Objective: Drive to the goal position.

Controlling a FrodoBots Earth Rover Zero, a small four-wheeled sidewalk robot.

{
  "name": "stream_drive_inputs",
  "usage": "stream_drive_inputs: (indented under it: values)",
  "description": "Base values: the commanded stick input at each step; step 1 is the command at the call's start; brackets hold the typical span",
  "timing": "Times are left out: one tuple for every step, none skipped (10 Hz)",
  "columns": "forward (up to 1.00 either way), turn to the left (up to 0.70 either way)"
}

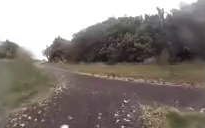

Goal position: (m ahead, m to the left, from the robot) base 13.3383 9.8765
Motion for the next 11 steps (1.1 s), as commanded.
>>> stream_drive_inputs:
  values:
    - [0.7, 0.05]
    - [0.7, 0.2]
    - [0.7, 0.05]
    - [0.7, 0.0]
    - [0.7, 0.0]
    - [0.7, 0.0]
    - [0.7, 0.0]
    - [0.7, 0.0]
    - [0.7, 0.0]
    - [0.7, 0.0]
    - [0.7, 0.0]
